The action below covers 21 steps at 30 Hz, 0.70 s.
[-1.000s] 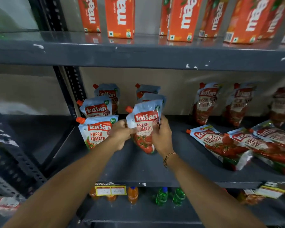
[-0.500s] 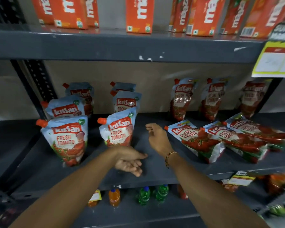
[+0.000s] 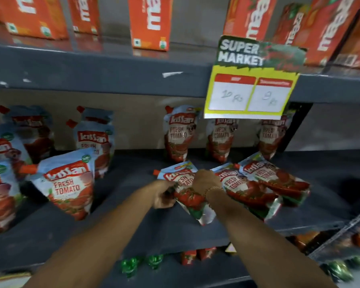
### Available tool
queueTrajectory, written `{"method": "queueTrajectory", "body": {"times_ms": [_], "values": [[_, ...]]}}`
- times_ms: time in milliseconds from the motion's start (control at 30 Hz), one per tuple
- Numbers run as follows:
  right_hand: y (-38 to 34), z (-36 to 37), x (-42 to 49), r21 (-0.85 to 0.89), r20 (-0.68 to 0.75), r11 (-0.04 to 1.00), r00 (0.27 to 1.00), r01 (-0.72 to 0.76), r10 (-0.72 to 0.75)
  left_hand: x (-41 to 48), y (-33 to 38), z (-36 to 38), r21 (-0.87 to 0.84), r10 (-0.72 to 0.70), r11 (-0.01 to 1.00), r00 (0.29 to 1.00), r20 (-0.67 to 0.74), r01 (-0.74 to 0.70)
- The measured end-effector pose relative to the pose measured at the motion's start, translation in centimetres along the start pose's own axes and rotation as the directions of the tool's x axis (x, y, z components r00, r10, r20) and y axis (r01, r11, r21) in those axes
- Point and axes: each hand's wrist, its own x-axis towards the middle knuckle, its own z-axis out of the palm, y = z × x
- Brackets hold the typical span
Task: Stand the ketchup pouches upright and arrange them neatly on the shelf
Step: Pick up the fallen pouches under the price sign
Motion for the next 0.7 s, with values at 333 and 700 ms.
{"method": "queueTrajectory", "body": {"times_ms": [333,700], "values": [[3.6,-0.1,2.3,0.438,-0.159,0.893,0.987,0.098,-0.031,1.1,-1.0,1.9,-0.125,0.187,0.965,0.936,-0.298,-0.232],[5.3,1.3,1.3,0.488,-0.397,0.74,0.873,0.462,-0.283,-1.3,0.6,2.0,0.275,0.606,0.779,0.564,-0.561,-0.563]]}}
